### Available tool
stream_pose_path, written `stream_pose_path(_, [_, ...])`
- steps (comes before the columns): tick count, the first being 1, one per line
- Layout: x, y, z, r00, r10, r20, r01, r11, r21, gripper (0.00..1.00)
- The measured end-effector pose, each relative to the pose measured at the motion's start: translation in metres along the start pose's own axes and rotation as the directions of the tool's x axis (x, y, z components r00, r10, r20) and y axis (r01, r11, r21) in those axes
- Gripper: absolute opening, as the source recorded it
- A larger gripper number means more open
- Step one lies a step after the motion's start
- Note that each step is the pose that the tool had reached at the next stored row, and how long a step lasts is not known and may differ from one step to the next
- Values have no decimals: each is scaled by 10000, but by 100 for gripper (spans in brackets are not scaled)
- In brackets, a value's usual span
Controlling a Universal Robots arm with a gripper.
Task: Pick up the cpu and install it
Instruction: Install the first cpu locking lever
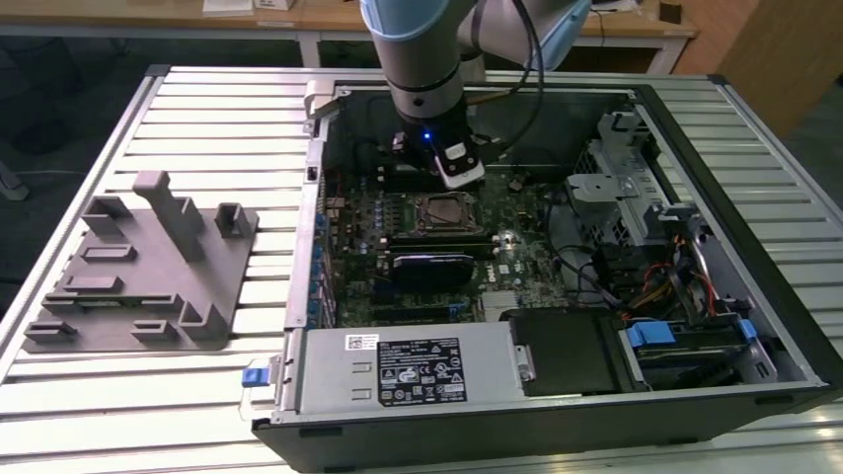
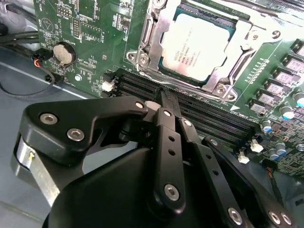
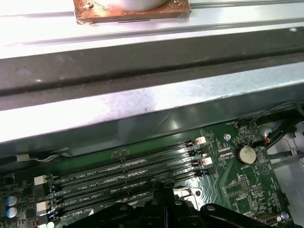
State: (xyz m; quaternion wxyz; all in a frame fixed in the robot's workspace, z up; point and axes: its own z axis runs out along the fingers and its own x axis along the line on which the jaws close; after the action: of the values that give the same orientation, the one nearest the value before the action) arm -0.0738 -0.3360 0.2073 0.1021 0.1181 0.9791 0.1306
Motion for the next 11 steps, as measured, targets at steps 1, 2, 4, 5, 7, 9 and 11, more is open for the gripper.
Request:
stream_pose_path(1, [0,0,0,10000,0,0,0,10000,2,11])
stream_pose_path(2, [0,0,0,10000,0,1,0,10000,1,11])
stream_pose_path(4, [-1,1,2,10000,-10,10,10,10000,47,11])
stream_pose_path(5, [-2,1,2,10000,-23,22,22,9999,102,11])
stream_pose_path(7, [-10,2,6,10000,-64,61,63,9996,279,11])
stream_pose_path(9, [-16,6,10,9999,-119,105,113,9986,515,11])
stream_pose_path(11, [-24,11,16,9997,-176,141,165,9969,764,11])
